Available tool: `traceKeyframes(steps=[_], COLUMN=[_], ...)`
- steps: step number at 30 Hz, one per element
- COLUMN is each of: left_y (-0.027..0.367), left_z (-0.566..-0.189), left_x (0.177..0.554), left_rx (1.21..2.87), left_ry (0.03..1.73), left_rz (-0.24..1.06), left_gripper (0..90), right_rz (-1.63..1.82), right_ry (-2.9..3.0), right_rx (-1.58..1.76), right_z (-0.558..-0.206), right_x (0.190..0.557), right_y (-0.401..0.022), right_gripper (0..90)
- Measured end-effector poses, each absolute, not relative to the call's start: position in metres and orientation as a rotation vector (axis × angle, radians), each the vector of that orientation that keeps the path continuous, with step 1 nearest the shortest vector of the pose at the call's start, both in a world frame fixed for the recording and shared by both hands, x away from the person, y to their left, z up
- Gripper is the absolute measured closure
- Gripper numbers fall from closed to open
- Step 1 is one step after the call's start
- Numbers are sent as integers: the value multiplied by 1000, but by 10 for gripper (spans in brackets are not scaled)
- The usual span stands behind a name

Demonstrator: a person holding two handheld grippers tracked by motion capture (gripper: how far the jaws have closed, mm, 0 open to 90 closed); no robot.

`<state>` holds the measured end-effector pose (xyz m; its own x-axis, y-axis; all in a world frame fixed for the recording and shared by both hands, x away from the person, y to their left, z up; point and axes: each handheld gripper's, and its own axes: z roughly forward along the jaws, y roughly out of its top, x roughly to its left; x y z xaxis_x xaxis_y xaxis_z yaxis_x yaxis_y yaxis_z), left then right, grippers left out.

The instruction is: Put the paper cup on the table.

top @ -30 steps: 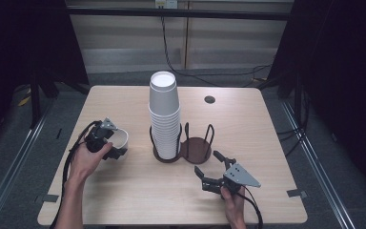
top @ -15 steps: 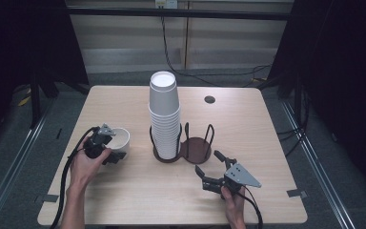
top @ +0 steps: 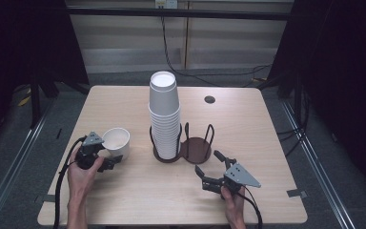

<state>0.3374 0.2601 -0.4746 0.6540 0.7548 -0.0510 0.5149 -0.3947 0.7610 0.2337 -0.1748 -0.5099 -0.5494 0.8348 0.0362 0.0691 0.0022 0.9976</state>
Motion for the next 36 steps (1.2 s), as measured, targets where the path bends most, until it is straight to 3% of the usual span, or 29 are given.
traceKeyframes(steps=[12,20,29,31,36], left_y=[263,252,224,217,201], left_z=[-473,-477,-487,-489,-495], left_x=[289,263,246,244,244], left_rx=[1846,1721,1662,1670,1631], left_ry=[991,907,789,755,711], left_rz=[492,538,498,540,482], left_gripper=[174,208,188,180,158], right_rz=[1609,1605,1611,1608,1618], right_ry=[1671,1675,1669,1669,1660], right_rx=[939,937,942,938,940], right_z=[-510,-510,-510,-510,-510], right_x=[234,234,234,233,233], right_y=[-175,-174,-175,-175,-176], right_gripper=[124,125,126,126,125])
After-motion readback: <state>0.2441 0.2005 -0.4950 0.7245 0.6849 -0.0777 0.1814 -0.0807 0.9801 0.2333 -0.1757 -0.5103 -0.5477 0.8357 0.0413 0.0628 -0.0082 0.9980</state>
